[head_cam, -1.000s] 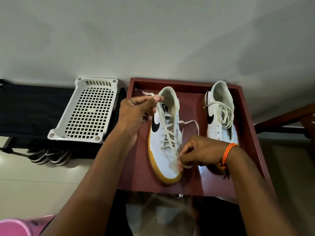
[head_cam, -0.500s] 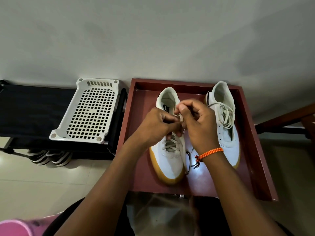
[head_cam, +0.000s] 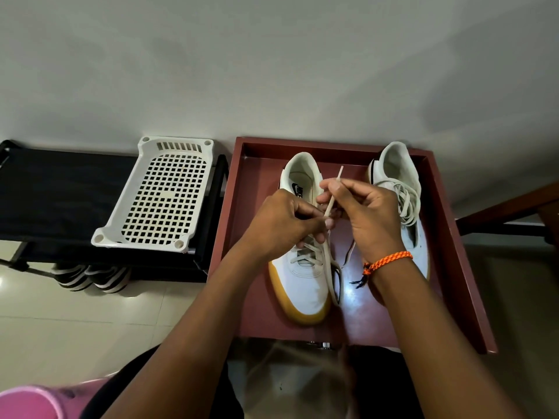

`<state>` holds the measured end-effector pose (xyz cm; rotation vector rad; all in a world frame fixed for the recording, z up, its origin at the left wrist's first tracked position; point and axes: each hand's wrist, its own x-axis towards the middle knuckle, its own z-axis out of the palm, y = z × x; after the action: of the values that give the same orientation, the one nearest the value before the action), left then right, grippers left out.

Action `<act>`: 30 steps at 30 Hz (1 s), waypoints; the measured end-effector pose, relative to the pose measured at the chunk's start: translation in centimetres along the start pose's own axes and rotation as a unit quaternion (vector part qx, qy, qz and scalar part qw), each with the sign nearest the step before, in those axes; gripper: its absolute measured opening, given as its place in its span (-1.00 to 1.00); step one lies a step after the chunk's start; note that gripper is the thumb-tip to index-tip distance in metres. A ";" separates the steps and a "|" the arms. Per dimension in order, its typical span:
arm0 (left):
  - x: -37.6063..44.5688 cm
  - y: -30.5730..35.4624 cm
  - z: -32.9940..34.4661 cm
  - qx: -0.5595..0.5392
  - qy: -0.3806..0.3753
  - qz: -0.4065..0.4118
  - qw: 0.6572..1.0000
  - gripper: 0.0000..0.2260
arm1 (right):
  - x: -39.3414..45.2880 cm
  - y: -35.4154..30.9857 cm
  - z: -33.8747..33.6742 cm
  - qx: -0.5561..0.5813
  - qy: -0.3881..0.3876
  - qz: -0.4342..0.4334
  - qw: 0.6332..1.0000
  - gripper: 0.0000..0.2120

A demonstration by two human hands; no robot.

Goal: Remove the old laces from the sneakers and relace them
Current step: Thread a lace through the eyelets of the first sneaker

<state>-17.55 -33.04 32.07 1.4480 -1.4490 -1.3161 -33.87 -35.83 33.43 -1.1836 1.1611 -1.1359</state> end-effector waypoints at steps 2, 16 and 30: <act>-0.1 0.2 -0.2 0.011 0.001 -0.003 1.000 -0.90 | 0.3 0.5 -0.3 -0.042 0.019 -0.029 0.999 -0.84; 0.0 -1.1 -1.9 0.080 0.288 -0.141 0.944 -0.74 | 0.2 2.5 0.7 -0.421 0.065 -0.203 0.882 -0.91; -0.3 -0.3 -1.7 0.134 0.221 -0.152 0.954 -0.78 | -0.8 2.7 2.5 -0.535 -0.021 -0.176 0.826 -0.94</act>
<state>-15.83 -33.03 32.25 2.0573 -1.1639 -0.8972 -31.40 -34.72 30.86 -2.3406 1.6497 -0.6422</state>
